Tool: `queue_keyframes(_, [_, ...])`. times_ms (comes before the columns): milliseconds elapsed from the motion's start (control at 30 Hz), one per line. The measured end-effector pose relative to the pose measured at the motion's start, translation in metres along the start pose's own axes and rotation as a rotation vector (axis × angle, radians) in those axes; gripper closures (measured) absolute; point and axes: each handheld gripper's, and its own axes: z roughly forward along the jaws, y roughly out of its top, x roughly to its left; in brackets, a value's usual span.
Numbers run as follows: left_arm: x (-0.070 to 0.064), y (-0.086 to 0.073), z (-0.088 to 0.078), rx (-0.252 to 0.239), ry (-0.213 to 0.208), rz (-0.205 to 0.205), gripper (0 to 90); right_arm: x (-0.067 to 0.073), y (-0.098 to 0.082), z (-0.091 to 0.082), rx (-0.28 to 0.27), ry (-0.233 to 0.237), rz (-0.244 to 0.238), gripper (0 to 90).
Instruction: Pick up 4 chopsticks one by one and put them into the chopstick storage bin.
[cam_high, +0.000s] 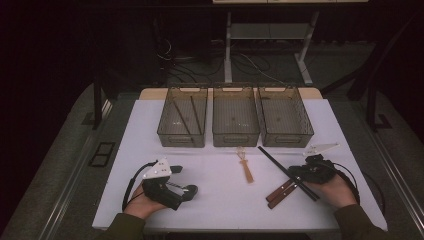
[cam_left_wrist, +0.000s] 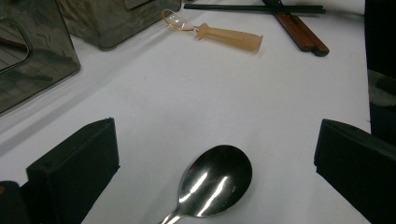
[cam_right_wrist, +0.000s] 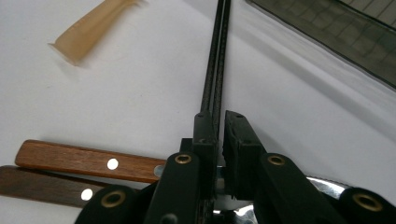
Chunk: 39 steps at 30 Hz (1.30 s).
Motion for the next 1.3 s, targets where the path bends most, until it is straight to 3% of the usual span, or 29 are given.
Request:
queue_keyframes(433, [-0.0001, 0.0, 0.0001, 0.001, 0.001, 0.001, 0.0, -0.0016, 0.0005, 0.0061, 0.014, -0.029, -0.01, 84.0])
queue_keyframes(733, [-0.0001, 0.0, 0.0004, 0.0, 0.001, 0.002, 0.0, -0.0008, -0.0004, 0.0091, 0.025, -0.053, -0.043, 84.8])
queue_keyframes(1300, [-0.0004, 0.0001, 0.0002, -0.002, 0.001, 0.001, 0.0, -0.002, 0.0007, 0.0028, 0.015, -0.037, -0.047, 85.7])
